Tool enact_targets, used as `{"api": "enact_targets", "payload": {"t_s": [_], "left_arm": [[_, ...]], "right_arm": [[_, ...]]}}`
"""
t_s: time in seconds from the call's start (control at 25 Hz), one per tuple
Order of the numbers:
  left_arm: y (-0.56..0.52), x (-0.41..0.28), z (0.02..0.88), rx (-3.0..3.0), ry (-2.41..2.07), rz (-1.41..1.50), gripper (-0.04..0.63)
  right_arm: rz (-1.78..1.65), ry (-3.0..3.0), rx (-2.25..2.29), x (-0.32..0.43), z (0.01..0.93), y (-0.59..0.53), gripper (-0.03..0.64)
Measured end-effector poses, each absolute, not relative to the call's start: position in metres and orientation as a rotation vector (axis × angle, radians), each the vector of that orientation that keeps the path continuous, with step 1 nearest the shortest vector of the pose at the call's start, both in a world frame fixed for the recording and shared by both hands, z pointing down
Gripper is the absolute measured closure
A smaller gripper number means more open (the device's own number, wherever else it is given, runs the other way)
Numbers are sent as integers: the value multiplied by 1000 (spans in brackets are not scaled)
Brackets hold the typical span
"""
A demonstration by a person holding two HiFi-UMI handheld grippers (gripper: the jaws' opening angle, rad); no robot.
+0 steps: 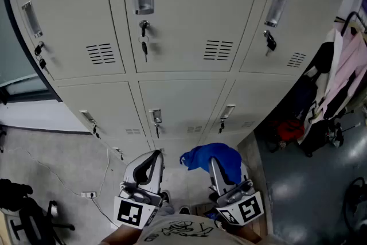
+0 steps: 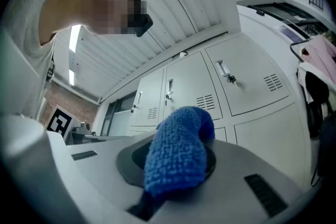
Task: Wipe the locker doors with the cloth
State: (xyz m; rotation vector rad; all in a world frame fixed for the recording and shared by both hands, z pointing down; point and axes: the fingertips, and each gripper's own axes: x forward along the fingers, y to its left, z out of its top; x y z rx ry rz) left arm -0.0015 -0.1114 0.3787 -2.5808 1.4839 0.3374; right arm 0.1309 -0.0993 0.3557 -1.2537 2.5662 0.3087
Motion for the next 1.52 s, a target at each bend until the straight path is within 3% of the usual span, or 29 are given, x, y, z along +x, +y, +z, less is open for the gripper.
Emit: {"api": "enact_targets", "payload": {"t_s": [0.24,0.64,0.96,1.24,1.52], "left_arm": [[-154,-49,320,-2559,1398,284,594],[-199,-55,132,-2389,1196,255,594],[-240,-73,4,-2380,1183,345,594],[-251,-100,-25,-2352,1238,377,594],[-248,-107,-13,-2359,1242,370,594]], "right_arm": [[503,2575,-1253,90,296,-146,594],[1232,2489,-963,6,70,-171,594],[1575,2298,-1175,-34,-64,-224,594],[1783,2117,-1415,-52,-111,-251,594],[1879,2122,-1472,-67,-94,-258,594]]}}
